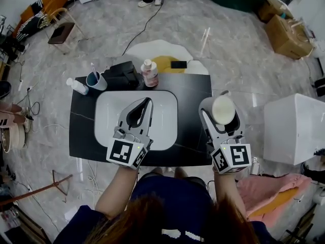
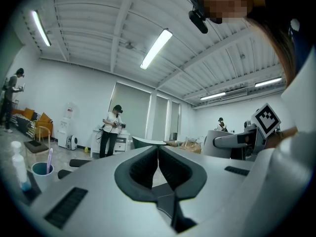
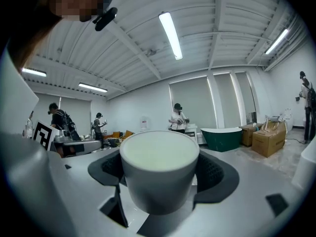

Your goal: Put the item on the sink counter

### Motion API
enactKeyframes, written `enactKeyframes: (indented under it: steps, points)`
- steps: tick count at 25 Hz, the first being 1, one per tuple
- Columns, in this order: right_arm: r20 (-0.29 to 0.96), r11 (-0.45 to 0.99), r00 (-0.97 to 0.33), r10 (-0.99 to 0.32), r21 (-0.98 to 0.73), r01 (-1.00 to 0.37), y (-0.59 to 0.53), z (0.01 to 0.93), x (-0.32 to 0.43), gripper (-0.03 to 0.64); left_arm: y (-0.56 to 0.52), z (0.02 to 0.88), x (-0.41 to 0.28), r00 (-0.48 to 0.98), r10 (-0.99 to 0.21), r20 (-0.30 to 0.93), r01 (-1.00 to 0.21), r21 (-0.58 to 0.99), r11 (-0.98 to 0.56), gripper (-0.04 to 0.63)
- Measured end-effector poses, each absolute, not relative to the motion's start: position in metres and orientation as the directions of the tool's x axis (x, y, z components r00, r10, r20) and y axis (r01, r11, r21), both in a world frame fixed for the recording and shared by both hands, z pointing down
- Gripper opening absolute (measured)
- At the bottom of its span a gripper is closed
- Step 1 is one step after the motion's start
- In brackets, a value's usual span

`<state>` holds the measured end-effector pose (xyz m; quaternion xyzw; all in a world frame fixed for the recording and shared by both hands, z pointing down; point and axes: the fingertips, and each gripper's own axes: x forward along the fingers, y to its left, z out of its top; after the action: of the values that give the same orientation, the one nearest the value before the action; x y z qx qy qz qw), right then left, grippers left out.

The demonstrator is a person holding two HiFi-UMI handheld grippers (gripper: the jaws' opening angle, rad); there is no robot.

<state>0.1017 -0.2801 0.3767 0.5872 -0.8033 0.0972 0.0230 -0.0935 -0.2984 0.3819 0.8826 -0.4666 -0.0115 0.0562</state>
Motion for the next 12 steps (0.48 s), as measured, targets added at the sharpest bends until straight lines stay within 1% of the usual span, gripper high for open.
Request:
enactKeyframes:
  steps: [5,12]
  points:
    - [0.164,0.292,-0.312,-0.936,-0.135,-0.947,-0.288,0.388,0.108,0.436,-0.306,0.391,-0.082,0.572,-0.819,0.04,-0.817,0.114,-0.565,0.025]
    - [0.221,0.285,-0.313,-0.924,-0.149,-0.947,-0.295,0.423,0.112,0.436,-0.314,0.417,-0.071,0.585,-0.808,0.078,-0.808,0.138,-0.572,0.025]
